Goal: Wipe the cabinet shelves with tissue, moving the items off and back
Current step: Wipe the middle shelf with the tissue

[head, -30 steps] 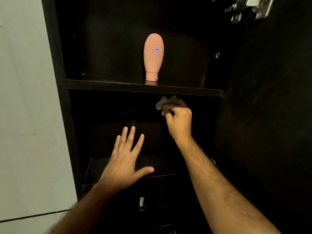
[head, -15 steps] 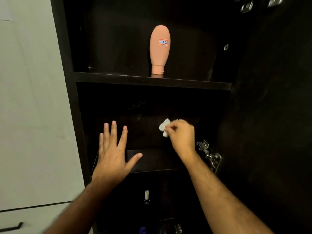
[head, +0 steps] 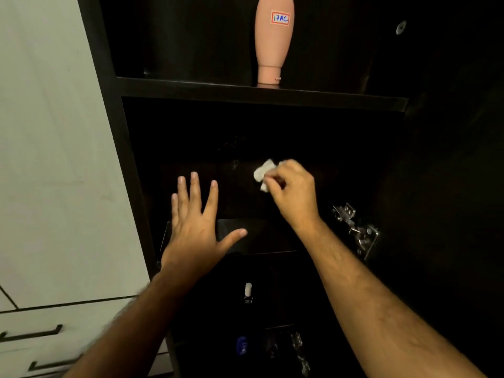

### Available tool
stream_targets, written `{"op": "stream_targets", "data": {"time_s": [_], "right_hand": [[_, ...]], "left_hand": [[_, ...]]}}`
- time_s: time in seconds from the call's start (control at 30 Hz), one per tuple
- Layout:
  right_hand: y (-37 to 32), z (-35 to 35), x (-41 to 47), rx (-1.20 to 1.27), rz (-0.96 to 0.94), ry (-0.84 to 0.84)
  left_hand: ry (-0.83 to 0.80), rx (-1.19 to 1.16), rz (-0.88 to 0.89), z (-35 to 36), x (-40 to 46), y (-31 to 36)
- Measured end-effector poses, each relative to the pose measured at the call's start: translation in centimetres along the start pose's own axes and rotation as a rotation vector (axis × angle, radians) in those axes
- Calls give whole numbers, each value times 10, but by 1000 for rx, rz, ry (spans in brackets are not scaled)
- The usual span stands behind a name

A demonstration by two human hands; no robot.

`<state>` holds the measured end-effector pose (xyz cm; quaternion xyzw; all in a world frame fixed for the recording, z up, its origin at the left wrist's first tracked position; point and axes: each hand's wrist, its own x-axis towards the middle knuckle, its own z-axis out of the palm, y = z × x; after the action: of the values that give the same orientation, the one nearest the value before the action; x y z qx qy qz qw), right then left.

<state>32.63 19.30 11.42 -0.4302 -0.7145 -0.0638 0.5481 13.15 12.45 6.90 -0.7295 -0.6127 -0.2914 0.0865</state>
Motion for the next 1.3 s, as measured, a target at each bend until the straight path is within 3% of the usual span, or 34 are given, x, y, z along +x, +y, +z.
{"op": "stream_targets", "data": {"time_s": [0.13, 0.23, 0.3, 0.47, 0.57, 0.63, 0.87, 0.97, 1.13, 1.2, 1.3], "right_hand": [[8, 4, -36, -293, 112, -399], [0, 2, -27, -345, 171, -447], [-7, -2, -14, -279, 230, -339], [-26, -27, 47, -2, 372, 122], [-39, -24, 70, 148, 297, 320], [-43, -14, 72, 120, 217, 341], [-33, 14, 21, -87, -79, 135], [-22, 20, -15, -95, -37, -80], [-18, 21, -39, -339, 45, -461], [-21, 20, -34, -378, 70, -491], [-24, 13, -20, -376, 127, -367]], "left_hand": [[2, 0, 0, 1, 2, 1], [4, -1, 2, 0, 1, 1], [2, -1, 2, 0, 0, 0], [2, -9, 7, -1, 0, 1], [3, -10, 10, 0, 0, -1], [4, -13, 19, 0, 0, -2], [-19, -32, 36, -1, 0, -3], [-25, -35, 41, -2, 0, -4], [-14, -9, 48, 0, 2, -4], [-16, 3, 51, 0, 1, -5], [-9, -7, 58, 0, 1, -7]]}}
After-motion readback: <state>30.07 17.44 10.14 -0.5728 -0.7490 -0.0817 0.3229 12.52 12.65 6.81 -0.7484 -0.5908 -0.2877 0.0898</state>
